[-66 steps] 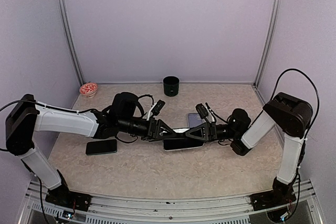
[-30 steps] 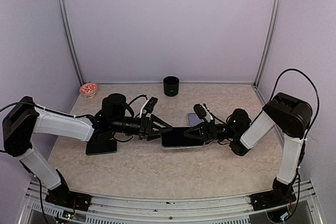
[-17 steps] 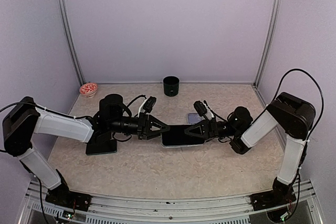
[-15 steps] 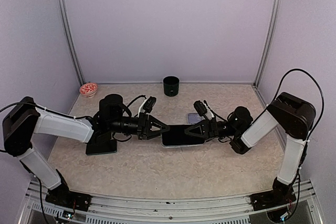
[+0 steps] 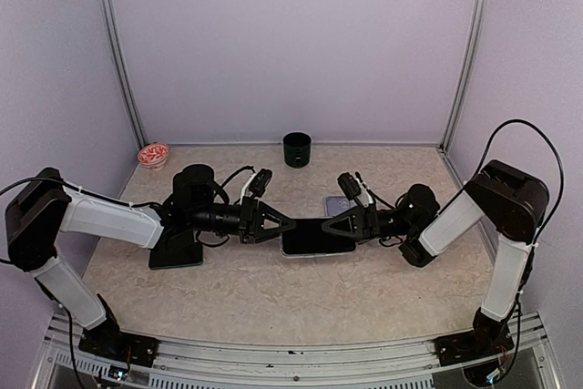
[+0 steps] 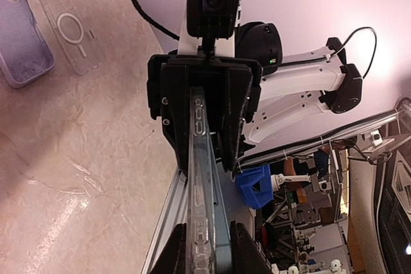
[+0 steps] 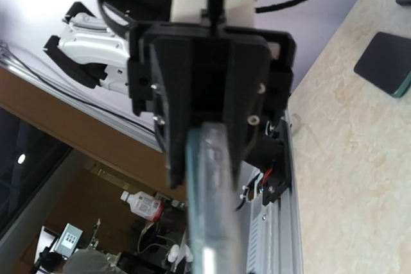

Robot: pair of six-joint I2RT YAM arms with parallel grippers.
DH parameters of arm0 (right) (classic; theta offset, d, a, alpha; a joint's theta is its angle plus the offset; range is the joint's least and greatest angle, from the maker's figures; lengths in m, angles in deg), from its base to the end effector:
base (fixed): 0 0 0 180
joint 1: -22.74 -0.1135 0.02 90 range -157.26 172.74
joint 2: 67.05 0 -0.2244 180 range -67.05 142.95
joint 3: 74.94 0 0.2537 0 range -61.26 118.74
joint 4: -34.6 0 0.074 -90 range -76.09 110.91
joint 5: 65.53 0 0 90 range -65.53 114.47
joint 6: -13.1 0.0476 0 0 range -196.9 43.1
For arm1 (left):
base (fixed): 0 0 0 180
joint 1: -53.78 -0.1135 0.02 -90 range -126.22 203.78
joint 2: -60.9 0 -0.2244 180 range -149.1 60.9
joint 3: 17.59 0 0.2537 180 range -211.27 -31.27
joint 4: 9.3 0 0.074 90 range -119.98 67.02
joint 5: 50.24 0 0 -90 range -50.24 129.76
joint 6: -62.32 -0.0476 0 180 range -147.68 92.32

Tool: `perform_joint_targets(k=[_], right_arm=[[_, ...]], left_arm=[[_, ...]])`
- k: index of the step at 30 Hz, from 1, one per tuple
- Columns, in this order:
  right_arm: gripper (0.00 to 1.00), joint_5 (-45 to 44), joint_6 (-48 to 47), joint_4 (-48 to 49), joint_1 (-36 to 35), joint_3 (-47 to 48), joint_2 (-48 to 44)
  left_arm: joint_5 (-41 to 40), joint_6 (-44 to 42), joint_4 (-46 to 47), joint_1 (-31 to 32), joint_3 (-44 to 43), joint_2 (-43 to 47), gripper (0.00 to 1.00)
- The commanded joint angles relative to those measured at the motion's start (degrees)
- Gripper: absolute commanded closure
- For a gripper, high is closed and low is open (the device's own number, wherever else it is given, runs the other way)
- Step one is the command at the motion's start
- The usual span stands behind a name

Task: Put the phone into the phone case
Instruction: Press the corner of the phone case at the top left corner of the phone case.

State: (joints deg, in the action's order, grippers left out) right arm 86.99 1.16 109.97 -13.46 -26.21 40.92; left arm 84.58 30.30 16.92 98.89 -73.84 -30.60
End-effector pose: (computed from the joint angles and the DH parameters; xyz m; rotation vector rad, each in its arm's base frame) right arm 0.2262 0.2179 0.1356 -0.5997 1.8467 2.1854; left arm 0.2158 -0.2642 0.1745 0.4812 2.0915 -1.8724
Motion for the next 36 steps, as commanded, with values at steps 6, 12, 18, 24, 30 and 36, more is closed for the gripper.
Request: perform_joint_targets(k=[6, 12, 18, 24, 30, 36], right_arm=[[0.58, 0.95, -8.35, -1.75, 0.44, 0.27, -5.17], [0.57, 2.28, -9.89, -5.03, 0.48, 0.42, -6.98], [0.68, 2.78, -11.53, -7.32, -0.03, 0.59, -7.59], [0.79, 3.03, -11.86, -7.65, -0.42, 0.91, -7.74], [0.89, 3.07, -12.13, -8.1, -0.44, 0.9, -8.24], [0.98, 3.2, -12.32, -8.26, -0.43, 0.65, -9.14]], left_arm=[[-6.13, -7.93, -10.04, 0.17, -3.66, 1.98, 1.0], [-13.28, -11.06, -17.41, 0.52, -4.99, 4.14, 1.0], [-20.61, -13.74, -26.54, 1.58, -8.01, 5.11, 1.0], [-26.59, -15.12, -31.95, 2.21, -9.62, 5.78, 1.0], [-25.24, -15.35, -29.61, 2.36, -8.44, 6.84, 1.0], [-21.36, -13.88, -24.55, 1.73, -6.3, 7.28, 0.85]])
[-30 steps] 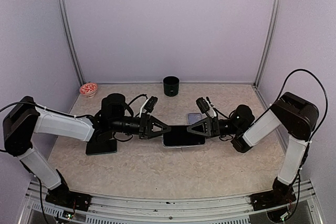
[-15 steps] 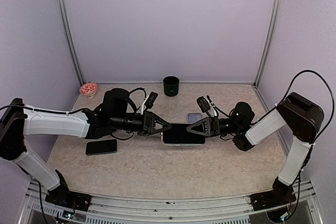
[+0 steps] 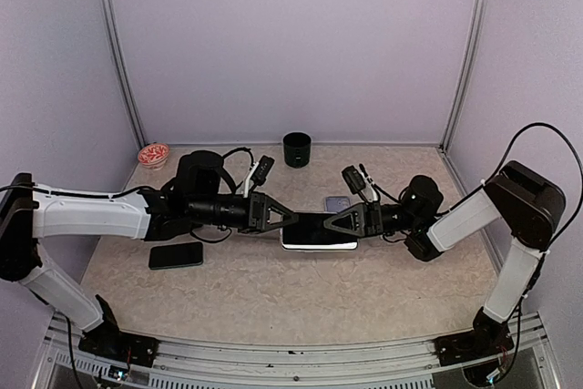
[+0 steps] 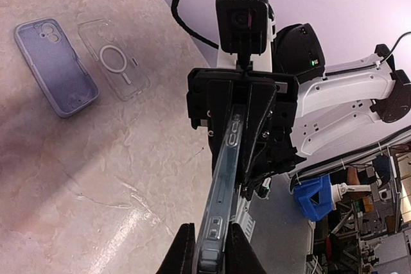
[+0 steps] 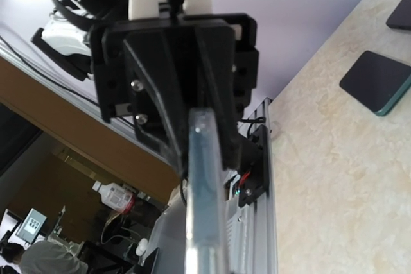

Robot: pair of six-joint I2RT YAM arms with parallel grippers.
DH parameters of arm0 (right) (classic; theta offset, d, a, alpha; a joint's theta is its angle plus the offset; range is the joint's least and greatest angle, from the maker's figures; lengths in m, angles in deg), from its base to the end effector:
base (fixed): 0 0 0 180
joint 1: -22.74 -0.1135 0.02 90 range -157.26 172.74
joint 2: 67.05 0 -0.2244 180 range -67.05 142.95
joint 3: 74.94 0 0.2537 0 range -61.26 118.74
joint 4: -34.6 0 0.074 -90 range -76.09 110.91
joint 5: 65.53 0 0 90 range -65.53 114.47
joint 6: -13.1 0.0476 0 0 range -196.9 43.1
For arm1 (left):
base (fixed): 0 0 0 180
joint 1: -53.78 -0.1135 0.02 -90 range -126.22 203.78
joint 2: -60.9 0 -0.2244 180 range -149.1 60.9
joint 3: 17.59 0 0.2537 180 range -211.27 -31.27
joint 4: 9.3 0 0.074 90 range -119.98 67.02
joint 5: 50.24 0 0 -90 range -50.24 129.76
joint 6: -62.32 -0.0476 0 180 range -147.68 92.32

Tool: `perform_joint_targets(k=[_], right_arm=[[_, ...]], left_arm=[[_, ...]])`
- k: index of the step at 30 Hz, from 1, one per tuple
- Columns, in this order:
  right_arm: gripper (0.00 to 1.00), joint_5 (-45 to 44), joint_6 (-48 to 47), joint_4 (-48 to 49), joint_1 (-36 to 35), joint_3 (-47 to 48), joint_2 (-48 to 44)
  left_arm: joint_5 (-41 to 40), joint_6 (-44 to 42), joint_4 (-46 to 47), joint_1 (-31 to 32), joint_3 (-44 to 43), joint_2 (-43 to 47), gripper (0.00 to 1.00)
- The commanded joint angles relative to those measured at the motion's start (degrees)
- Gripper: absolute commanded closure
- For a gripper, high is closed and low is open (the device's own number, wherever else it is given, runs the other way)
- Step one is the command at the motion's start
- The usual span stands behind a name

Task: Put the phone into the phone case
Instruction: Press the corner of the phone case at the top left corner of the phone case, then press the corner of the phone case at the bottom left corner of the phone case.

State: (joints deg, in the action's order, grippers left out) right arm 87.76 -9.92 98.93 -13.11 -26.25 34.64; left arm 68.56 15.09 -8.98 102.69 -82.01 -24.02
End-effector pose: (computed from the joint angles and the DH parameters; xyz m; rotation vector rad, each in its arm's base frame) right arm 0.2277 0.2170 0.1494 -0.7068 1.8055 2.0738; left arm 0.2104 -0.2761 0.2083 0.5054 2.1500 -1.4773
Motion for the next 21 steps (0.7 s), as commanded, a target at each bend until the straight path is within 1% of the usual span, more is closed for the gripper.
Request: perform_joint_targets(k=[1, 2, 8, 9, 11, 15, 18, 21], right_arm=[[0.99, 2.36, -1.24, 2.76, -0.79, 0.64, -2.97], [1.0, 2.24, -1.24, 2.76, -0.79, 0.61, -3.06], [1.0, 2.0, -1.3, 3.01, -0.55, 0.35, -4.05], [1.0, 1.94, -1.33, 2.95, -0.47, 0.33, -4.24], [1.0, 1.88, -1.54, 2.74, -0.2, 0.33, -4.63], [1.0, 1.37, -3.0, 0.0, 0.23, 0.37, -5.7], [1.0, 0.62, -5.35, -3.7, 0.65, 0.54, -7.19], [1.0, -0.28, -9.08, -8.92, 0.95, 1.03, -9.2]], left_arm=[[-4.65, 1.74, 2.2, -2.32, 2.28, 0.72, 0.79], [-4.01, 2.2, 3.36, -2.63, 2.86, 0.88, 0.72], [-2.08, 4.19, 7.37, -4.26, 5.69, 2.09, 0.46], [-2.22, 4.33, 7.46, -4.41, 6.06, 2.46, 0.41], [-2.57, 4.49, 8.01, -4.75, 6.9, 3.02, 0.36], [-1.15, 5.82, 12.05, -5.3, 9.56, 4.25, 0.29], [1.88, 6.29, 15.97, -4.99, 10.62, 4.52, 0.28], [3.5, 5.18, 17.02, -3.72, 10.24, 4.36, 0.28]])
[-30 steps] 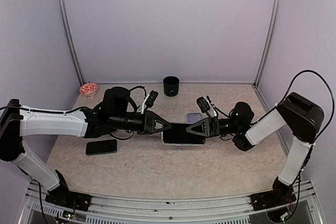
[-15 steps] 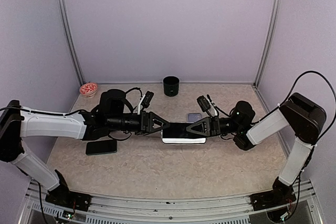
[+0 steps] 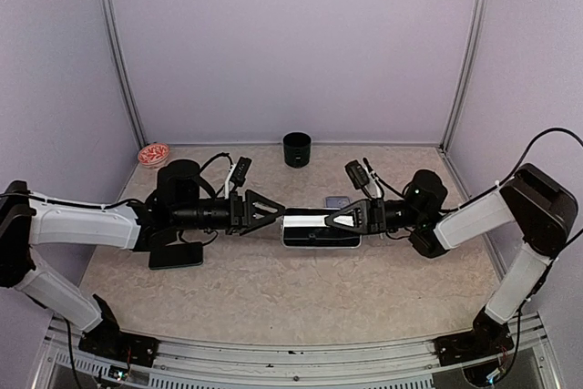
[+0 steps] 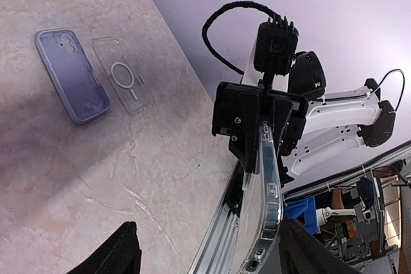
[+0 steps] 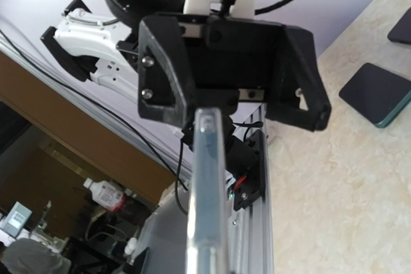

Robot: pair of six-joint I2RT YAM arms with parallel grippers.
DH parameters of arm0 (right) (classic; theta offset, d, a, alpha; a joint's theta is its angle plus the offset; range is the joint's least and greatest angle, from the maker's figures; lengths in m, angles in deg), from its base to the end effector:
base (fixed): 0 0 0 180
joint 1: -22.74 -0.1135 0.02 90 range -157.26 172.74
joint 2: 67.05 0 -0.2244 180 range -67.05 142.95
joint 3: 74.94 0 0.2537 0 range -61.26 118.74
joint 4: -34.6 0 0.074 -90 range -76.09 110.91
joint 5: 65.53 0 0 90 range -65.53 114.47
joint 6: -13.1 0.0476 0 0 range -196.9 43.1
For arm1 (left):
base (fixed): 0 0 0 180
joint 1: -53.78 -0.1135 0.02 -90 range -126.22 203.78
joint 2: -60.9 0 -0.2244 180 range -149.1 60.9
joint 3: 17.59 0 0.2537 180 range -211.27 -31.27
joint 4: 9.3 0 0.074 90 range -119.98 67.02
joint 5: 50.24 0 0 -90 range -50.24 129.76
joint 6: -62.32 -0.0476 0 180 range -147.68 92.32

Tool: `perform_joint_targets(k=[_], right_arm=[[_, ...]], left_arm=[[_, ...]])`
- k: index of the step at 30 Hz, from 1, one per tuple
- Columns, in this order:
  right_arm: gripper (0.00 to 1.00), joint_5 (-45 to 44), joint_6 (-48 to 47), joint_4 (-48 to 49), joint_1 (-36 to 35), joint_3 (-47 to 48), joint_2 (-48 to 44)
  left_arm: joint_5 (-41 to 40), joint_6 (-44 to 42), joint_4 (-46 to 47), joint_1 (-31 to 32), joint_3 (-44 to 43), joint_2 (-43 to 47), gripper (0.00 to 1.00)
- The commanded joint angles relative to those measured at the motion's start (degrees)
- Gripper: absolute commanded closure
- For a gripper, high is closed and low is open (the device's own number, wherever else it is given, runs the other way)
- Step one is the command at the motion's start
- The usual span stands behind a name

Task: Put the phone into the phone case
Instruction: Press the corner of the phone case at the bottom left corner of the phone case.

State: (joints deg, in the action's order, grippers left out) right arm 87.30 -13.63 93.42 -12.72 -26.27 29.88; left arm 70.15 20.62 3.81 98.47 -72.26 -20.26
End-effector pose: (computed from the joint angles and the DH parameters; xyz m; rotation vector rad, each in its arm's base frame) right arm 0.2280 0.2144 0.1645 -0.7315 1.7733 2.0264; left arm 0.2138 -0.2453 0.1954 0.3748 2.0612 -1.5567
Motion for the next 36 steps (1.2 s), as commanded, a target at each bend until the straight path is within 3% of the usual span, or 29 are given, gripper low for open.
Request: perform_joint_targets(k=[1, 10, 17, 24, 36], right_arm=[[1.0, -0.1, -6.56, -4.93, 0.65, 1.34, -5.17], [1.0, -3.23, -15.06, -19.27, 0.91, 3.9, -10.94], [1.0, -4.71, -16.36, -21.95, 1.14, 4.28, -11.82], [1.0, -5.99, -19.25, -26.19, 1.14, 5.13, -12.68], [1.0, -8.48, -22.75, -30.7, 1.19, 6.45, -13.64]], left_arm=[[2.33, -0.91, 4.04, 1.09, 0.03, 0.45, 0.28], [5.88, -3.04, 4.65, 4.53, -3.04, -2.93, 0.28], [6.07, -4.47, 3.58, 5.86, -4.75, -4.04, 0.31], [6.96, -3.78, 4.59, 5.94, -4.88, -4.82, 0.48], [8.28, -3.55, 4.35, 6.05, -5.67, -5.93, 0.69]])
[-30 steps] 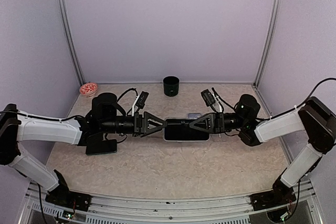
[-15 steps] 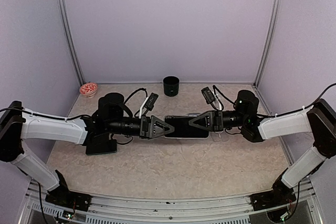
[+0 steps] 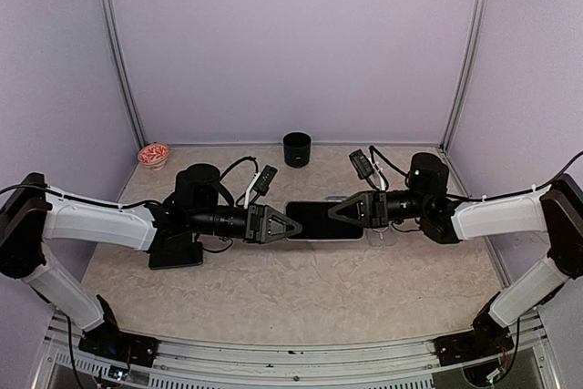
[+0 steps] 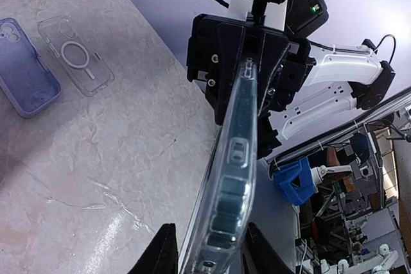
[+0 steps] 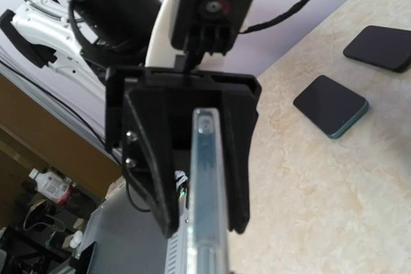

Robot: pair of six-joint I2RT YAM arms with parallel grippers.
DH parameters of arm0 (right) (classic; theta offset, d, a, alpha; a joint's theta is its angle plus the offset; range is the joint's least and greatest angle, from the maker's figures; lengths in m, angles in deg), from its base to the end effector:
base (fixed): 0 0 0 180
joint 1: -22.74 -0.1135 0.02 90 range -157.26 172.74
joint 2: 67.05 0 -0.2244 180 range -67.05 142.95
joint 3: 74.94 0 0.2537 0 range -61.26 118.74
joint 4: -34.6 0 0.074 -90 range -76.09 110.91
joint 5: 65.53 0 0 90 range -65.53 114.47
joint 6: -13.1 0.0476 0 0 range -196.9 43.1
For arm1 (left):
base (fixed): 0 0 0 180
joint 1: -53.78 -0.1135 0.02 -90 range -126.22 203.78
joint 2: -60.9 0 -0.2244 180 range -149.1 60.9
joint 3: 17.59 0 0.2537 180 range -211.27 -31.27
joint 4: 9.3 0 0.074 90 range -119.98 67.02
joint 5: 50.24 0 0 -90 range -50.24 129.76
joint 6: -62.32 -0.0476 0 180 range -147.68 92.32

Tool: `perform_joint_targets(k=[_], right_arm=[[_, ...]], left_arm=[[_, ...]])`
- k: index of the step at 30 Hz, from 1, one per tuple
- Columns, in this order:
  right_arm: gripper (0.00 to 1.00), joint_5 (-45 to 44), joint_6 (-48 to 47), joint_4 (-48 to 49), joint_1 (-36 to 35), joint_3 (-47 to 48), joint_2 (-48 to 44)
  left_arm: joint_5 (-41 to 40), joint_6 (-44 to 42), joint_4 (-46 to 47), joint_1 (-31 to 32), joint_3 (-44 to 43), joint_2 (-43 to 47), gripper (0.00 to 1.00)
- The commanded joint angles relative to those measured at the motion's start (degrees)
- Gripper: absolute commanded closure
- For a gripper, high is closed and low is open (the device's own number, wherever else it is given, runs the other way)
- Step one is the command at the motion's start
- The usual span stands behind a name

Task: Put the phone into the phone case
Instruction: Press the corner of the phone case at the bottom left corner of the phone case.

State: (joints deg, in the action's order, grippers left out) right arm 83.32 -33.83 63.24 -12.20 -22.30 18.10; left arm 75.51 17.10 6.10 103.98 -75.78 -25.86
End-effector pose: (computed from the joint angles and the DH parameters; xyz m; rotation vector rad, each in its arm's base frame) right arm 0.2336 0.2129 0.1941 -0.7939 1.8058 1.7913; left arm 0.1961 -0.2789 0.1906 0.6236 2.0327 -1.6531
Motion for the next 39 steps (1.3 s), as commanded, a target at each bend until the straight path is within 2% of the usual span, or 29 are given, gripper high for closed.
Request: perform_joint_targets(k=[1, 7, 9, 14, 15, 18, 19, 21, 31, 39], right_arm=[[1.0, -4.62, -2.78, -0.77, 0.66, 2.56, -1.95], [1.0, -5.44, -5.89, -4.46, 0.68, 3.46, -2.72], [1.0, -5.65, -6.99, -5.44, 0.66, 3.57, -2.99], [1.0, -6.05, -9.21, -7.05, 0.66, 3.28, -3.81], [1.0, -5.85, -9.23, -7.08, 0.68, 3.19, -3.91], [1.0, -4.88, -8.57, -6.16, 0.82, 2.69, -4.11], [1.0, -4.29, -7.78, -5.33, 0.68, 2.44, -4.06], [1.0, -2.86, -6.63, -3.71, 0.71, 2.03, -4.04], [1.0, 1.38, -2.55, 1.39, 0.66, 0.49, -3.03], [1.0, 3.33, -0.18, 4.03, 0.44, -0.2, -1.41]], left_arm=[[2.92, -0.06, 1.83, 0.54, -2.28, -0.34, 0.7], [2.58, -0.2, 1.39, 0.51, -2.68, -0.57, 0.89], [2.33, 0.16, 1.31, 0.31, -2.63, -0.82, 1.0], [2.44, 0.62, 2.26, -0.38, -1.82, -0.7, 1.0], [2.48, 0.21, 1.94, -0.36, -1.79, -0.61, 0.96], [1.73, -0.96, 1.11, -0.45, -1.6, 0.02, 0.62], [1.4, -1.33, 1.07, -0.51, -1.48, 0.3, 0.56], [1.18, -2.03, 1.1, -0.6, -1.52, 0.94, 0.49], [1.64, -1.99, 4.37, -0.46, -1.23, 0.89, 0.5], [1.37, -1.63, 5.85, -0.36, -1.12, 1.24, 0.62]])
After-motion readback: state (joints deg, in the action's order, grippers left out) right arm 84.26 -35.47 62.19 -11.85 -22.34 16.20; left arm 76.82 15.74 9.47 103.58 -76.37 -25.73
